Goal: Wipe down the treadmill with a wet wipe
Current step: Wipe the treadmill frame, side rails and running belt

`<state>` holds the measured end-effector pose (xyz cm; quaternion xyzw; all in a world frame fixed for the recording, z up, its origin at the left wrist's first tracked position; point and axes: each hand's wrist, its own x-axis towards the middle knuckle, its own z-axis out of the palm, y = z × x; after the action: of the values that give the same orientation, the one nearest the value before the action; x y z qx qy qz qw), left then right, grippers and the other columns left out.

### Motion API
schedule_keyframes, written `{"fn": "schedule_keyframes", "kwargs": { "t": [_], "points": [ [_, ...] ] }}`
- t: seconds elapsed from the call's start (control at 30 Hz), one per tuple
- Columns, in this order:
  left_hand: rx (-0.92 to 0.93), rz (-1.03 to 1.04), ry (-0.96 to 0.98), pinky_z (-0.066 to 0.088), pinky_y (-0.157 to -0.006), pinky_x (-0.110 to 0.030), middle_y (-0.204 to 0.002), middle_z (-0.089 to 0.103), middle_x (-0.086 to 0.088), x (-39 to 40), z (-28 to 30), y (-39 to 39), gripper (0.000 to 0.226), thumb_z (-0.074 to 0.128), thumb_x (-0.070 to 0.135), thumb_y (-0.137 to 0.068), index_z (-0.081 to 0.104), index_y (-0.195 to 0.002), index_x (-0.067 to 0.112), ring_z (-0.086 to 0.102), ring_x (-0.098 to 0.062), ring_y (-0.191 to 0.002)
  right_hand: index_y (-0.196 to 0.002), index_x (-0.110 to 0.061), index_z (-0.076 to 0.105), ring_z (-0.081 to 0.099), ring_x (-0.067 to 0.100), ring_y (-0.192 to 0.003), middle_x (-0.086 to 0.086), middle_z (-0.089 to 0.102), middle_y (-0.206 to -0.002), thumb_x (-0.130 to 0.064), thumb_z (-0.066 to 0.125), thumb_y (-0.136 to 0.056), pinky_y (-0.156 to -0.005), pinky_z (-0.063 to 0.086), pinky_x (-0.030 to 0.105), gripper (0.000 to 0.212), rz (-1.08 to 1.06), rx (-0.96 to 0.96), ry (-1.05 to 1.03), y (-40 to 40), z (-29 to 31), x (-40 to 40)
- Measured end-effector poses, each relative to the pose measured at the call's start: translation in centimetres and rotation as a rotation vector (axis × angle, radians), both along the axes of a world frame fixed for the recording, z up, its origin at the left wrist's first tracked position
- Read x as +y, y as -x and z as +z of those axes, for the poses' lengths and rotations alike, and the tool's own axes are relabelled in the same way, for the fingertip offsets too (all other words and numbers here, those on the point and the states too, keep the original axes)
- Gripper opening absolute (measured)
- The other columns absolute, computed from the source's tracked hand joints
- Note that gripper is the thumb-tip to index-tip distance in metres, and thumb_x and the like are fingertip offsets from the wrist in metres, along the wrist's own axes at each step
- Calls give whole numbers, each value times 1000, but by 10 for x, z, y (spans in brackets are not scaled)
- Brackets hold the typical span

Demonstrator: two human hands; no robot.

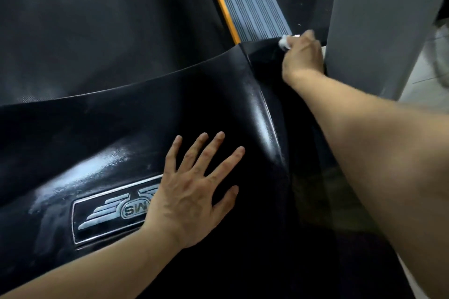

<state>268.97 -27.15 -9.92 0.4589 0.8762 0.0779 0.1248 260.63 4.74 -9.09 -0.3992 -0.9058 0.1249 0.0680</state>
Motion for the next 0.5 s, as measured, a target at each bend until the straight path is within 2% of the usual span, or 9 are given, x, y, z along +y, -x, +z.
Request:
{"fn": "schedule_keyframes", "kwargs": {
  "t": [0.07, 0.17, 0.23, 0.3, 0.4, 0.5],
  "points": [
    [-3, -5, -5, 17, -121, -62, -168, 22, -4, -1, -1, 0, 64, 31, 61, -101, 18, -160, 41, 19, -27, -156, -121, -15, 68, 48, 36, -125, 16, 48, -135, -26, 42, -106, -104, 35, 34, 32, 33, -52, -34, 4, -1, 6],
    [-9, -6, -23, 15, -122, -62, -169, 21, -4, 0, -2, 0, 64, 33, 60, -101, 18, -160, 41, 18, -26, -156, -119, -15, 68, 52, 34, -122, 14, 50, -129, -26, 51, -100, -98, 42, 31, 28, 42, -37, 6, 22, -6, -3],
    [-18, -5, -31, 15, -122, -62, -168, 23, -4, 0, -3, 1, 64, 35, 59, -100, 20, -160, 42, 19, -27, -156, -120, -13, 65, 54, 30, -117, 11, 52, -121, -29, 55, -98, -89, 43, 30, 29, 157, -80, 31, 43, -5, -23],
    [-29, 1, -37, 16, -121, -63, -168, 25, -4, -1, -3, 1, 64, 36, 59, -99, 23, -159, 42, 21, -28, -155, -120, -12, 65, 50, 29, -117, 10, 47, -126, -21, 55, -99, -95, 45, 34, 25, 345, -130, 31, 56, 0, -48],
    [-39, -6, -40, 17, -120, -63, -167, 27, -4, 1, -3, 0, 63, 38, 59, -99, 25, -158, 42, 24, -30, -154, -125, -5, 61, 48, 33, -115, 13, 44, -128, -16, 51, -101, -98, 47, 44, 28, 546, -182, -112, 52, -2, -82],
    [-36, -9, -27, 14, -121, -63, -167, 26, -5, 1, -4, 1, 63, 36, 60, -98, 25, -158, 42, 23, -31, -154, -127, -1, 59, 46, 38, -119, 19, 45, -132, -16, 42, -104, -102, 42, 48, 32, 578, -144, -162, 42, -13, -99]
  ]
}}
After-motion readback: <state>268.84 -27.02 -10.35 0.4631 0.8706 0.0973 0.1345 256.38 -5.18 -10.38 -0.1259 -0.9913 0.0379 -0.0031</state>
